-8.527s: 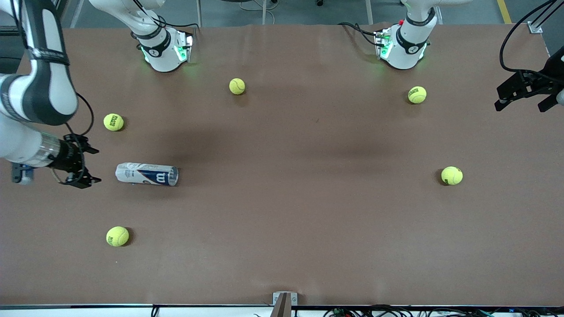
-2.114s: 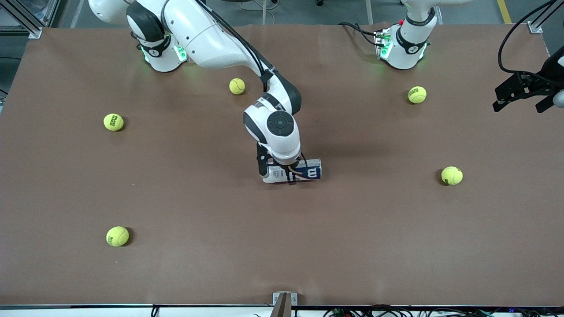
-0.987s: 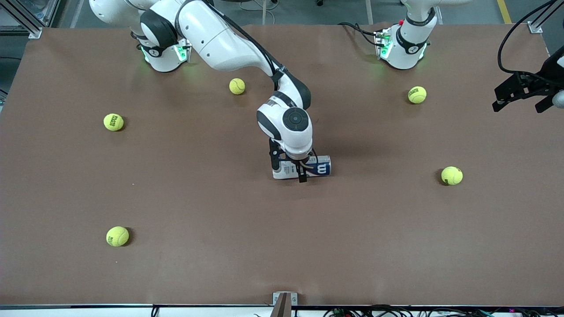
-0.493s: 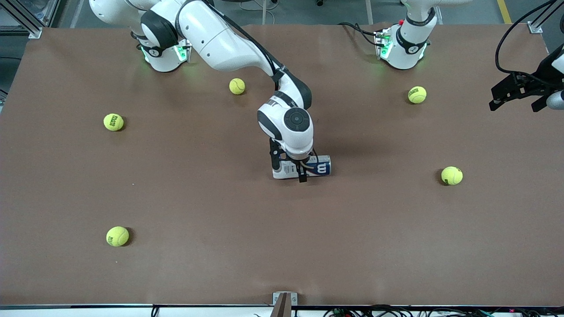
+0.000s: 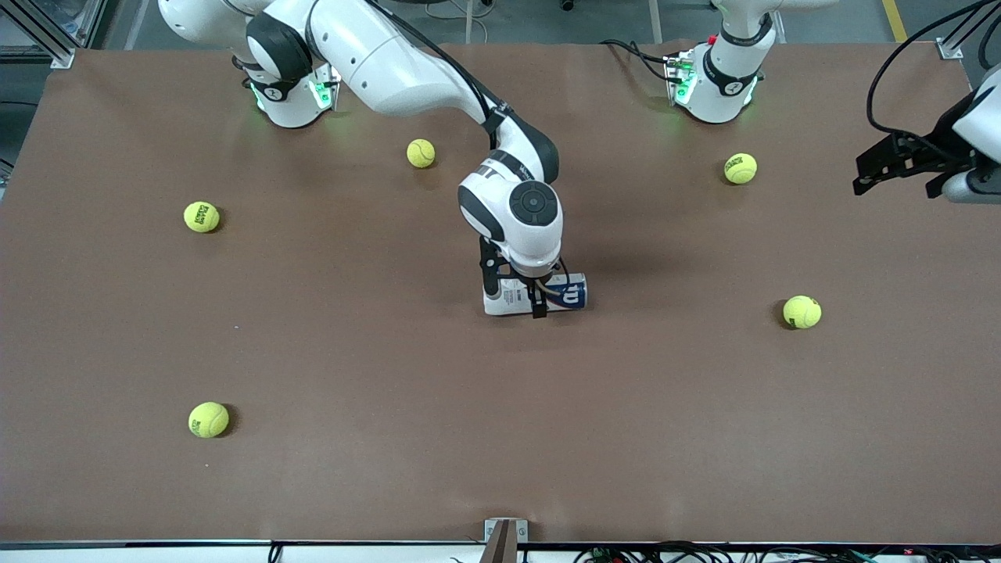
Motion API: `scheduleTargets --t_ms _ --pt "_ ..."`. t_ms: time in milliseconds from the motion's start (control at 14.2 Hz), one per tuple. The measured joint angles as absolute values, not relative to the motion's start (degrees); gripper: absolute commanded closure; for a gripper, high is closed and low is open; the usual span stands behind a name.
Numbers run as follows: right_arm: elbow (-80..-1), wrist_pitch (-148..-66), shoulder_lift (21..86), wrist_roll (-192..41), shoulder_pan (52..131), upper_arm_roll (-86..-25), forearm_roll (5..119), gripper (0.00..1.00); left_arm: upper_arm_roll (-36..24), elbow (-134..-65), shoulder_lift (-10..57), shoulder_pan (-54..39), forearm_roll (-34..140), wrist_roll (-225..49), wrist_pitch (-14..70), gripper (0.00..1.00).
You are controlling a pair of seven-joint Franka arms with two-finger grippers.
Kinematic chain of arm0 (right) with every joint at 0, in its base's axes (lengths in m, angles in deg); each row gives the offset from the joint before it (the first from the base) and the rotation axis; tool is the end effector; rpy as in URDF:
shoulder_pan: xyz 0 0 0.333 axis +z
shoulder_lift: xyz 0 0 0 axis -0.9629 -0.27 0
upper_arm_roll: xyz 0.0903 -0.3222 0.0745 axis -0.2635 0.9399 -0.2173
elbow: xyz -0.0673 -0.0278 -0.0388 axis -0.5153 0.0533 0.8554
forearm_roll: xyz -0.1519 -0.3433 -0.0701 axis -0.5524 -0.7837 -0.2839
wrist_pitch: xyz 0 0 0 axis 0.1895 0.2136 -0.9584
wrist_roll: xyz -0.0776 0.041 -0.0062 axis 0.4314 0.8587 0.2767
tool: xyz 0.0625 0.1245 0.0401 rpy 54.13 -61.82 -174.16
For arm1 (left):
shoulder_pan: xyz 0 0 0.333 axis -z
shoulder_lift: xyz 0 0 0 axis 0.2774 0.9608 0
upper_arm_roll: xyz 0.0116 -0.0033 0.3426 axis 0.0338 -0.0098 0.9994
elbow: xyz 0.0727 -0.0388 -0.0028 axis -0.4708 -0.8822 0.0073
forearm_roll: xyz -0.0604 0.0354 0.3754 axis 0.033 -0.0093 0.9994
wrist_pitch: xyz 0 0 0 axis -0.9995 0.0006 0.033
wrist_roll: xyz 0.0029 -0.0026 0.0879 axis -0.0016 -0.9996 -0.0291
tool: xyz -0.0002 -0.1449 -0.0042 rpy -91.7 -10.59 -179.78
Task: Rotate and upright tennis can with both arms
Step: 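Open the right gripper and lift away while the left gripper approaches, then grasp the can's open end with the left gripper while the right retracts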
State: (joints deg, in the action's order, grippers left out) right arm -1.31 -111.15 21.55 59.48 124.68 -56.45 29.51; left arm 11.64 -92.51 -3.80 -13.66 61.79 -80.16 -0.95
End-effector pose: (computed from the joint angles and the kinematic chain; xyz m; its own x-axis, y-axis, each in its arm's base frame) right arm 0.5395 0.5919 0.2354 0.0978 -0.9940 -0.0491 -0.9939 -0.0951 -0.0551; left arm 0.5258 -0.0260 0.6073 0.9965 -0.0686 -0.0481 -0.0685 -0.9976 0.0036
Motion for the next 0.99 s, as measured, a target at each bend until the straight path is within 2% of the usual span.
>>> scheduleTargets --t_ms 564,775,987 --pt "-0.97 -103.09 28.80 49.33 119.78 -55.67 29.49 0.00 11.53 -93.55 5.82 -15.63 43.11 -80.22 0.33 0.00" --pt "-2.38 -98.38 33.06 37.81 115.66 -55.09 29.47 0.00 11.58 -97.97 8.56 -17.08 33.11 -80.17 6.69 0.00" --pt "-8.48 -98.02 38.64 22.95 109.34 -54.88 29.47 0.00 11.48 -103.80 11.32 -17.04 22.36 -78.54 12.05 0.00"
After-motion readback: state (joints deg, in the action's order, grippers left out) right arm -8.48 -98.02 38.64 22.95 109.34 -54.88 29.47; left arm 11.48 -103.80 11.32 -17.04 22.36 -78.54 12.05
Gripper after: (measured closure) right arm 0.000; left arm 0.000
